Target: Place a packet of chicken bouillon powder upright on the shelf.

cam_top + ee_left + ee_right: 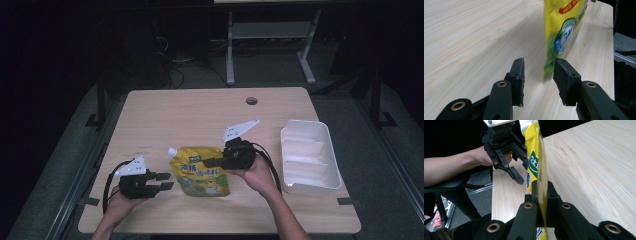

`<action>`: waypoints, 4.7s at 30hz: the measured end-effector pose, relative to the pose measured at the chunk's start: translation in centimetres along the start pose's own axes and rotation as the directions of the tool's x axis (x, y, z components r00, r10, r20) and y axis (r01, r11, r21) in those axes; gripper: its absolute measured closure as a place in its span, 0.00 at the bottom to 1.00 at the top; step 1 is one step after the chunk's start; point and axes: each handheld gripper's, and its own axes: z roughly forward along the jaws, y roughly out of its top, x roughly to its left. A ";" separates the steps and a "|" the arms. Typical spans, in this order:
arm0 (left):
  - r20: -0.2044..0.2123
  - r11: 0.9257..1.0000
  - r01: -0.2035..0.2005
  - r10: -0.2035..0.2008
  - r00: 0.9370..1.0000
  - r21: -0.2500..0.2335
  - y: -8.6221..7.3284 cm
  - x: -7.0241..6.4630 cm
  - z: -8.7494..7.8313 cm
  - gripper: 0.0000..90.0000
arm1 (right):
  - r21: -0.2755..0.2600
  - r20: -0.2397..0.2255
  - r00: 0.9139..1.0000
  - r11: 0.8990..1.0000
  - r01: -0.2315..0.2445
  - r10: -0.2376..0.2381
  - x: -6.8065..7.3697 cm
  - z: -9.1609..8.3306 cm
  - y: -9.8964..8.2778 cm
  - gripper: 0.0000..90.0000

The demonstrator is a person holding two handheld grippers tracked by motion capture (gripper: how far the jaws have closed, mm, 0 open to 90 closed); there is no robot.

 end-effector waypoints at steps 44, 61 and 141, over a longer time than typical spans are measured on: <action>-0.131 0.998 0.025 -0.017 0.991 0.060 -0.6 0.0 0.3 0.25 | -0.084 0.146 0.989 0.996 -0.017 0.029 -0.5 -13.5 0.4 1.00; -0.138 0.997 0.022 -0.012 0.990 0.070 -0.9 -0.2 0.5 0.22 | -0.131 0.170 0.985 0.991 -0.013 0.035 -0.8 -17.0 0.6 1.00; -0.148 0.998 0.050 -0.044 0.988 0.035 -1.2 0.5 0.3 0.21 | -0.236 0.351 0.905 0.958 -0.164 0.241 -2.9 -27.3 -9.4 1.00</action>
